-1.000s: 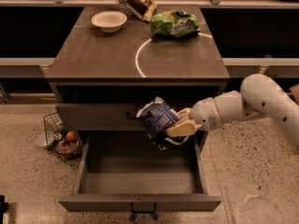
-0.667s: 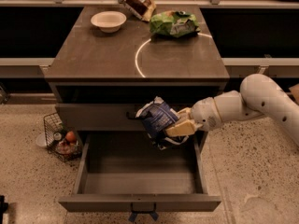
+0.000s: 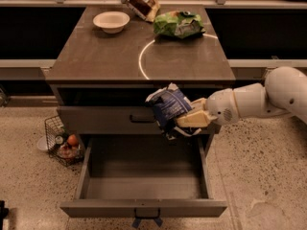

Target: Pick blue chip bag from middle drawer and place on counter

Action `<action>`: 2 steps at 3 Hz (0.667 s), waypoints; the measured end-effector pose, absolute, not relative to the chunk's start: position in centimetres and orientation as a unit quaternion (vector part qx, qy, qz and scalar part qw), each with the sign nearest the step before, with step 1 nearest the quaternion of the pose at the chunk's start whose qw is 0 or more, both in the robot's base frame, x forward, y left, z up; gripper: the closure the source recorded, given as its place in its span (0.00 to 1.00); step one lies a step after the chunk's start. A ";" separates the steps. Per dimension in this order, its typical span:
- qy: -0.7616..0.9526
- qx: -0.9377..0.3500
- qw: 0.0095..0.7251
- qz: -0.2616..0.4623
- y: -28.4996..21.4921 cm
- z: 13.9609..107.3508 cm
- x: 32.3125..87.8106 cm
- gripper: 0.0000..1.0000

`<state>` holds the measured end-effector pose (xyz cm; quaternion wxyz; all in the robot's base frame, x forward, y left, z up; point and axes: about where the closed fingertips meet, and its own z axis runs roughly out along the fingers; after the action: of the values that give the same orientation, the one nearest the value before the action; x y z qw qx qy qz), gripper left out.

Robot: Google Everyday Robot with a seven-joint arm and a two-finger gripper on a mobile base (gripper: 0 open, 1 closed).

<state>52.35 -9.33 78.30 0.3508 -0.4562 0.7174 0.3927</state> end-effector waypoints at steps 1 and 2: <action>0.727 -0.451 0.359 0.373 -10.0 81.9 53.4 1.00; 0.724 -0.455 0.363 0.371 -9.7 84.8 55.5 1.00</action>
Offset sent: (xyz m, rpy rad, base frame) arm 0.0678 -0.0029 0.1121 -0.0134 -0.0686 -0.0317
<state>55.51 -9.73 84.79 0.3631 -0.4550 0.7237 0.3707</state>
